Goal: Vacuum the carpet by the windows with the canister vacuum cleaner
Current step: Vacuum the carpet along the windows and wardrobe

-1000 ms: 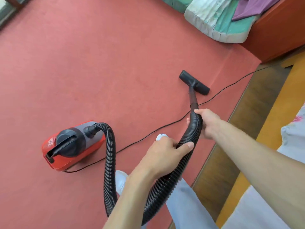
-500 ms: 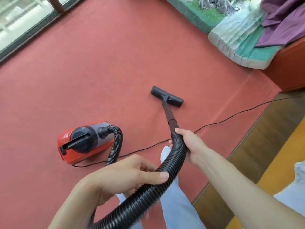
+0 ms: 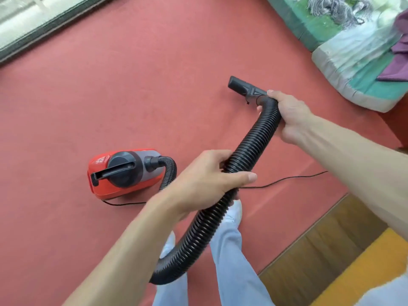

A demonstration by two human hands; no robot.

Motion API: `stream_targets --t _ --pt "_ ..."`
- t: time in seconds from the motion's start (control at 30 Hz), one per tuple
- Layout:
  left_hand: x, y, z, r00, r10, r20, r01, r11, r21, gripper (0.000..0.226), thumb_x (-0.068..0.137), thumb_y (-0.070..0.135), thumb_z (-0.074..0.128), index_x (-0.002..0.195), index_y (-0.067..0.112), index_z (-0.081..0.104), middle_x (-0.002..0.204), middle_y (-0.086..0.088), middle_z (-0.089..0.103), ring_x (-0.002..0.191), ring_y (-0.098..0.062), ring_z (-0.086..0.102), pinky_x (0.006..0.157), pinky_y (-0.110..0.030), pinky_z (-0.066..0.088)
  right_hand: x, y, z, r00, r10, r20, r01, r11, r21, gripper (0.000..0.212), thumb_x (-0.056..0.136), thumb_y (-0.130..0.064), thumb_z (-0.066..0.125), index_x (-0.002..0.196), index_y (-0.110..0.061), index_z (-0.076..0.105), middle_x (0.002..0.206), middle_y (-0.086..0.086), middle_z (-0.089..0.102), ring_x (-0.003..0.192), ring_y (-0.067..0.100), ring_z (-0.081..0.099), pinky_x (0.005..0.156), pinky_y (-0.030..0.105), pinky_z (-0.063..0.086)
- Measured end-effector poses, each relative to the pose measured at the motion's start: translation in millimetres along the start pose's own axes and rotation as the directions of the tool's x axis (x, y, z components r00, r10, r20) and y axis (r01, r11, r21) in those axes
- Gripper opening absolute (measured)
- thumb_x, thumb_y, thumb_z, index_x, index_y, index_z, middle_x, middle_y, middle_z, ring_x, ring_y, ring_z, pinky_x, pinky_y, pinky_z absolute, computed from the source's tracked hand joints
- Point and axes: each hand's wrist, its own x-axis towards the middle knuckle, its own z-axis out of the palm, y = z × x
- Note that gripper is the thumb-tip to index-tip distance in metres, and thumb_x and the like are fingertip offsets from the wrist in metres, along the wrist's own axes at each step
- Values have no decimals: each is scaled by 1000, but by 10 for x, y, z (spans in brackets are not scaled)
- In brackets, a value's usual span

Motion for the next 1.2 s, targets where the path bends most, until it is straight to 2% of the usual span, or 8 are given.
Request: stream_targets --t 0.13,0.23,0.37,0.57,0.73,0.87,1.03,1.2 --pt "39 519 -557 997 68 -48 -61 989 136 21 90 19 72 103 3 65 73 -5 58 63 -15 64 68 -44 61 -29 -626 366 996 -63 59 62 998 10 21 85 -36 67 99 -24 58 77 -1 67 66 15 62 85 36 51" --pt "136 802 -843 993 79 -90 -60 978 198 17 92 20 70 102 7 68 75 -4 60 63 -13 66 68 -40 62 44 -1007 617 990 -116 83 121 991 -61 30 85 -37 67 110 -23 59 92 1 63 78 18 61 80 33 52" --pt "424 810 -902 986 31 -163 5 976 217 16 97 20 61 98 4 63 78 -5 61 61 -13 65 70 -44 61 197 -1224 846 981 -95 171 125 977 -175 15 90 -34 64 97 -23 58 84 -3 59 71 14 55 69 26 49" --pt "1148 378 -494 930 -74 -361 73 997 -14 16 96 26 60 92 10 59 73 -7 64 63 -25 66 76 -53 60 692 -818 993 976 -52 210 97 973 -210 36 90 -24 65 123 -10 56 87 1 61 73 15 58 59 28 46" --pt "1674 -95 -120 900 -162 -405 129 986 -107 17 91 31 64 94 16 57 84 -3 66 85 -29 67 82 -46 56 1040 -300 977 988 -56 145 100 944 -314 18 91 -21 64 104 -9 62 79 3 60 65 16 55 58 28 46" --pt "2114 -472 165 906 -217 -362 162 971 -177 34 86 38 71 106 15 56 94 2 65 92 -21 64 82 -38 52 1506 99 814 979 -173 106 202 768 -608 23 84 -24 69 100 -8 65 86 6 65 79 26 63 69 37 51" --pt "2930 -769 559 918 -274 -287 196 941 -274 45 77 41 81 104 21 51 91 10 59 93 -18 64 78 -35 54 2207 405 533 951 -301 70 208 457 -865 24 88 -21 59 108 -8 61 102 15 68 91 33 64 68 32 46" --pt "3793 -725 766 946 -179 -268 36 885 -465 61 81 27 80 127 19 41 116 -4 65 105 -21 65 88 -38 54 2808 179 351 820 -567 85 200 145 -969 43 96 -28 53 127 -3 37 117 23 62 109 42 59 87 43 42"
